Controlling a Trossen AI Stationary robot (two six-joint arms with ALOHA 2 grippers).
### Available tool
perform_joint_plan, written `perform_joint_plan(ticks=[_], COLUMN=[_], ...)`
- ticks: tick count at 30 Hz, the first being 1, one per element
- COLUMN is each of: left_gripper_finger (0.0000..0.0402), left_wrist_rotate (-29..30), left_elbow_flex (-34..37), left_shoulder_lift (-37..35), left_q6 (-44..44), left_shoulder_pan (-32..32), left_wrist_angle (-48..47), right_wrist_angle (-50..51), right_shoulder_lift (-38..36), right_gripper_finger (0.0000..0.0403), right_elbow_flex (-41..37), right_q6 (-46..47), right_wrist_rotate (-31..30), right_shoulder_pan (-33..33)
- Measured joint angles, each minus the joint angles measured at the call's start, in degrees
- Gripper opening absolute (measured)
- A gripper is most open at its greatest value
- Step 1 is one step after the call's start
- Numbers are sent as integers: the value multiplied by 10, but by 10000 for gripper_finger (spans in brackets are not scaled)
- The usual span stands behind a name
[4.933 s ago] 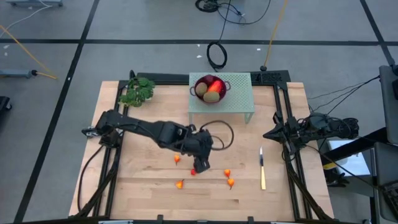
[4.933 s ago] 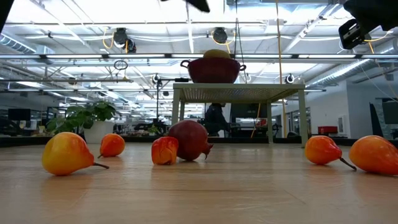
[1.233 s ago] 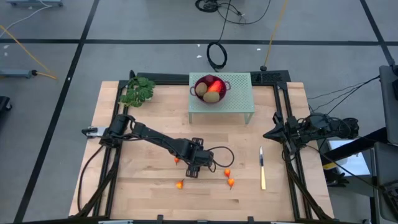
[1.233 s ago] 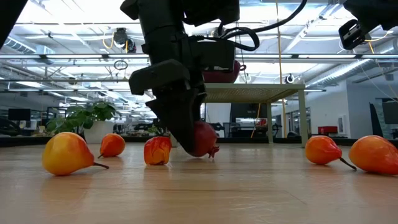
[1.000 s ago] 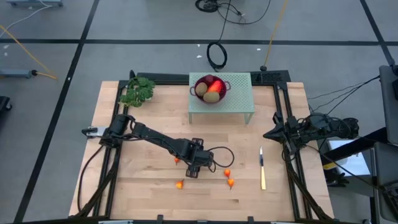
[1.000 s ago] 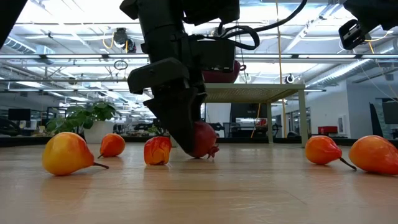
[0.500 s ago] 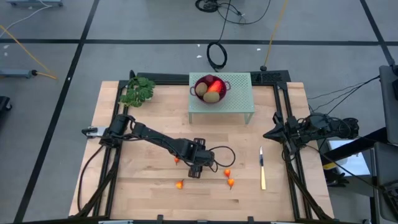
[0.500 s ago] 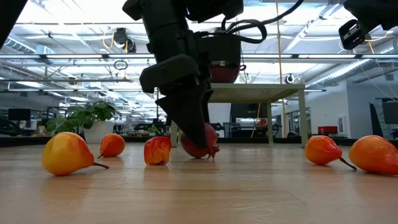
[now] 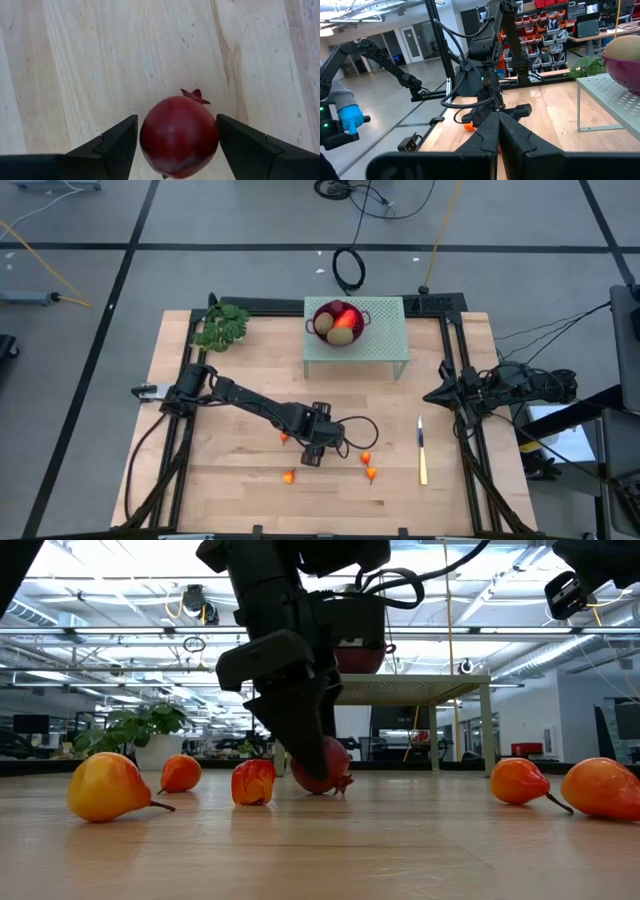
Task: Pick & Place Fruit
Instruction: Put the pomegranate into the strainer bowl
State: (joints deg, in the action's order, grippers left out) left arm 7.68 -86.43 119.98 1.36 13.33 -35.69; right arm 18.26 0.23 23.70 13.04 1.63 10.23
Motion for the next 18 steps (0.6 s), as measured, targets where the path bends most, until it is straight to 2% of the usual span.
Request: perform_joint_plan(ticks=[11, 18], left_gripper_finger=[204, 207], left_wrist_rotate=[-1, 20], left_elbow_flex=[0, -17], left_shoulder_lift=[0, 0], left_q6=[-1, -14], left_shoulder_pan=[0, -1], left_wrist_angle=[-2, -31], right_wrist_angle=[0, 0], right_shoulder_lift=[0, 0], right_gripper_finger=[4, 4], right_elbow_flex=[0, 0], right_q6=[0, 0], right_wrist_rotate=[0, 0], right_shoulder_pan=[0, 0])
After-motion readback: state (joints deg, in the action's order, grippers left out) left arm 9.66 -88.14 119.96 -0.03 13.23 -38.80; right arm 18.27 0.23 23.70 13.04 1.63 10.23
